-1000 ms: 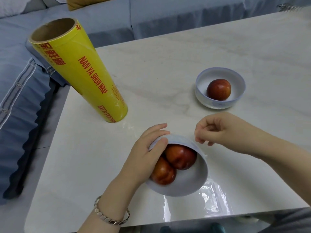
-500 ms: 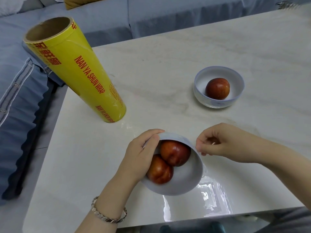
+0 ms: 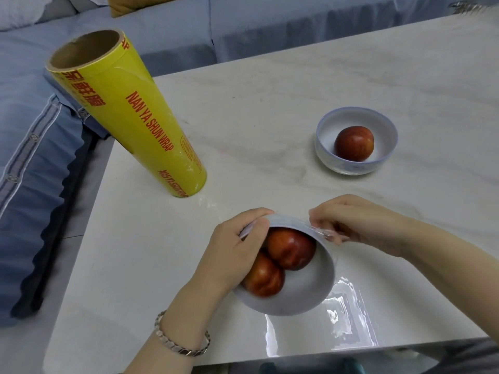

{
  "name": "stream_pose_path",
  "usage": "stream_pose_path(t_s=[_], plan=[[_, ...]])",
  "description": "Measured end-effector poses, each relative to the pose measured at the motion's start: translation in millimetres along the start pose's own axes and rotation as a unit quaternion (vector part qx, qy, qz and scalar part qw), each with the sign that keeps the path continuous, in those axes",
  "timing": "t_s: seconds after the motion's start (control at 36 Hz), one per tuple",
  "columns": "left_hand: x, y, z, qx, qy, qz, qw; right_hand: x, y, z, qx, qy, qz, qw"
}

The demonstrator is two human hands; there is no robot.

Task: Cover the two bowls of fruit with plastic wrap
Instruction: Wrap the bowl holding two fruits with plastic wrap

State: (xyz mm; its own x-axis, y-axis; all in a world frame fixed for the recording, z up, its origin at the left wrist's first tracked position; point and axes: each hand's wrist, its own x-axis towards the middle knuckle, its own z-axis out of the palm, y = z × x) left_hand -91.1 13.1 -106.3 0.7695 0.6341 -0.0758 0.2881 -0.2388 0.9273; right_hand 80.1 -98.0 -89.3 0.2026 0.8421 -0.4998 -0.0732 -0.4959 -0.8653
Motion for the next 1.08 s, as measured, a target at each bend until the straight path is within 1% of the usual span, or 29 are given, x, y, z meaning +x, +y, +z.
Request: stream_pose_path(t_s=[0.08, 0.17, 0.33, 0.39, 0.44, 0.53, 0.56, 0.64, 0.78, 0.89, 1.03, 1.08], plan=[[1.0, -0.6, 0.1, 0.004, 0.011, -0.001, 1.0, 2.7, -13.0, -1.2, -0.029, -0.021, 0.033, 0.999], [-0.1, -2.8, -1.1, 0.004, 0.018, -0.005, 1.0, 6.2, -16.8, 0.1, -0.034, -0.043, 0.041, 0.998], [-0.9, -6.3, -3.1, 0.011, 0.044, -0.022, 0.999, 14.4, -10.7, 6.5, 0.07, -0.059, 0.013, 0.996], [-1.3, -5.9, -2.7, 0.005, 0.047, -0.025, 0.999, 14.6, -12.2, 6.8, 0.079, -0.041, -0.005, 0.996], [-2.5, -2.9, -1.1, 0.009, 0.039, -0.018, 0.999, 15.0, -16.5, 4.5, 0.069, -0.003, -0.018, 0.997], [-2.7, 1.1, 1.9, 0.022, 0.03, -0.005, 0.999, 14.8, -26.1, -5.2, 0.084, 0.025, 0.004, 0.996], [-2.2, 1.0, 1.8, 0.019, 0.034, -0.01, 0.999, 13.9, -29.4, -8.5, 0.074, 0.03, 0.019, 0.997], [-1.5, -1.3, -0.2, 0.01, 0.047, -0.024, 0.999, 12.2, -33.3, -13.1, -0.004, 0.039, 0.051, 0.998], [-2.7, 4.2, 3.0, 0.022, 0.029, -0.007, 0.999, 9.4, -34.9, -4.0, -0.123, 0.026, 0.063, 0.99], [-0.7, 5.2, 3.8, 0.03, 0.022, 0.002, 0.999, 6.1, -38.9, -6.7, -0.229, 0.009, 0.06, 0.972], [1.3, 1.5, 2.1, 0.024, 0.026, 0.0, 0.999, 0.6, -40.2, -18.5, -0.26, -0.053, 0.056, 0.962], [0.6, 1.9, 1.9, 0.016, 0.024, 0.001, 1.0, 0.8, -35.2, -20.9, -0.284, -0.054, 0.035, 0.957]])
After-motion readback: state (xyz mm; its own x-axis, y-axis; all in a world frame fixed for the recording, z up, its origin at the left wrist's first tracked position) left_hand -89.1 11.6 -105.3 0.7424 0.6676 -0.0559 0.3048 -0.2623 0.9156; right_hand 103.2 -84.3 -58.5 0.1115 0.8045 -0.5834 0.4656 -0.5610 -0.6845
